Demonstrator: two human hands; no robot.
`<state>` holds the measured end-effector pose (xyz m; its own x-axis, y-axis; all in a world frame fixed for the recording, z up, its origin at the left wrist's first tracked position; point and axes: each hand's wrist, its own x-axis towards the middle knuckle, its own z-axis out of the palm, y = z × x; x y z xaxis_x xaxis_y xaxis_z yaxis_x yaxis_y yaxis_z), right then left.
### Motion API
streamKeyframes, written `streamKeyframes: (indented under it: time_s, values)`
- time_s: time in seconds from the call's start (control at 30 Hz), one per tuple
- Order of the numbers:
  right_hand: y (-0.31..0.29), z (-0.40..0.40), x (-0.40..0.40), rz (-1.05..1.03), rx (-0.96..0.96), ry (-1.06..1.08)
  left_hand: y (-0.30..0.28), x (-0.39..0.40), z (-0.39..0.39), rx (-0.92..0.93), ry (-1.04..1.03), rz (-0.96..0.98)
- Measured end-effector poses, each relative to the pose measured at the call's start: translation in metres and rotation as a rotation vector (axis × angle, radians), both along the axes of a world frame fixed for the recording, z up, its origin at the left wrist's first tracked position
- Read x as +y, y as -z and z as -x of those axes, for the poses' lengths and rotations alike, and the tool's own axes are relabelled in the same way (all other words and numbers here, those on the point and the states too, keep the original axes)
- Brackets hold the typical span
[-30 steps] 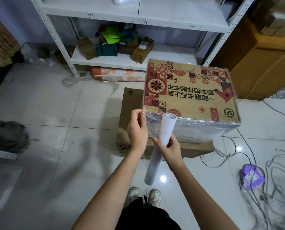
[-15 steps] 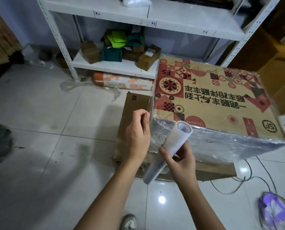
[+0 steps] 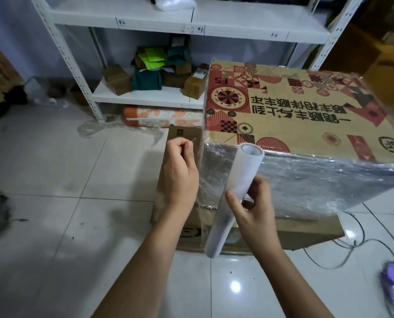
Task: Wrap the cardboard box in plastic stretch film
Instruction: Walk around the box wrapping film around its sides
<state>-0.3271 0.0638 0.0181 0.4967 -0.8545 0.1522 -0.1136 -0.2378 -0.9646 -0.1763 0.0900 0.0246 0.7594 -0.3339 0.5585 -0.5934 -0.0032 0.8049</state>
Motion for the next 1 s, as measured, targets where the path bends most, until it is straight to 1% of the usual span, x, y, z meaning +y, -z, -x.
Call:
streamKeyframes:
  time_s: [0.13,0.33,0.6,0.77,0.93,1.0]
  values:
    - [0.004,-0.009,0.003,0.016,0.023,-0.014,0.004,-0.001,-0.01,0.015,-0.008,-0.011]
    - [0.01,-0.015,0.005,0.053,0.12,0.033,0.009,-0.003,-0.013,0.02,0.023,-0.04]
    - [0.001,-0.028,0.007,0.077,0.215,0.113,0.008,-0.007,-0.012,0.053,0.016,-0.092]
    - [0.001,-0.032,0.005,0.051,0.215,0.181,0.01,-0.011,-0.013,0.02,0.011,-0.086]
    - [0.0,-0.035,0.004,0.037,0.196,0.211,0.012,-0.018,-0.012,0.084,0.062,-0.06]
    - [0.001,-0.034,0.003,0.03,0.187,0.204,0.013,-0.02,-0.013,0.168,0.126,-0.034]
